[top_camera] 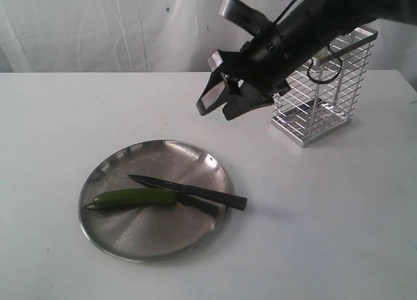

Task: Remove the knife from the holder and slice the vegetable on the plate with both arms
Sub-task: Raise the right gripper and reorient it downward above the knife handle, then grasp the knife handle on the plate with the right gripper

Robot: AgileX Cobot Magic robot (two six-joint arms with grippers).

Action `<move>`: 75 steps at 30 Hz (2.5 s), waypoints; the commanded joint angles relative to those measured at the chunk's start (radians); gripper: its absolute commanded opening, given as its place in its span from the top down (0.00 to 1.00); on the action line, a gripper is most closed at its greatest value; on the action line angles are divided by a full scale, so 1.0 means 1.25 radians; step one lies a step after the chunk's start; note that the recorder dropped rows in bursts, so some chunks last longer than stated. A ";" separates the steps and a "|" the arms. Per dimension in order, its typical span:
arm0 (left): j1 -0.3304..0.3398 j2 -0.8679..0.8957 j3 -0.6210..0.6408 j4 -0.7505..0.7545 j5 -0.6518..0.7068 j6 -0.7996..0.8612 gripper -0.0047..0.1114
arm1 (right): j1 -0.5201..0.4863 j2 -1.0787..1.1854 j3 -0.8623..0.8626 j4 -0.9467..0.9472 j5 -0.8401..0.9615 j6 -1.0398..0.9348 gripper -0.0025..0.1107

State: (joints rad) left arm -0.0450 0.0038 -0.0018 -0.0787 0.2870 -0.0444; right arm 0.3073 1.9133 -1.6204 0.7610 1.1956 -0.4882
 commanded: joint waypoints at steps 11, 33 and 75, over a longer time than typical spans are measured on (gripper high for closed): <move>0.002 -0.003 0.001 -0.001 -0.002 -0.002 0.96 | 0.015 0.141 -0.018 -0.003 0.020 -0.149 0.48; 0.002 -0.003 0.001 -0.001 -0.002 -0.002 0.96 | 0.070 0.157 -0.075 -0.005 0.020 -0.258 0.48; 0.002 -0.003 0.001 -0.001 -0.002 -0.002 0.96 | 0.000 0.207 0.070 -0.098 0.020 -0.164 0.48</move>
State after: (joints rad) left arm -0.0450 0.0038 -0.0018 -0.0787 0.2870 -0.0444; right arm 0.3111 2.1644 -1.5364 0.6475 1.2180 -0.6794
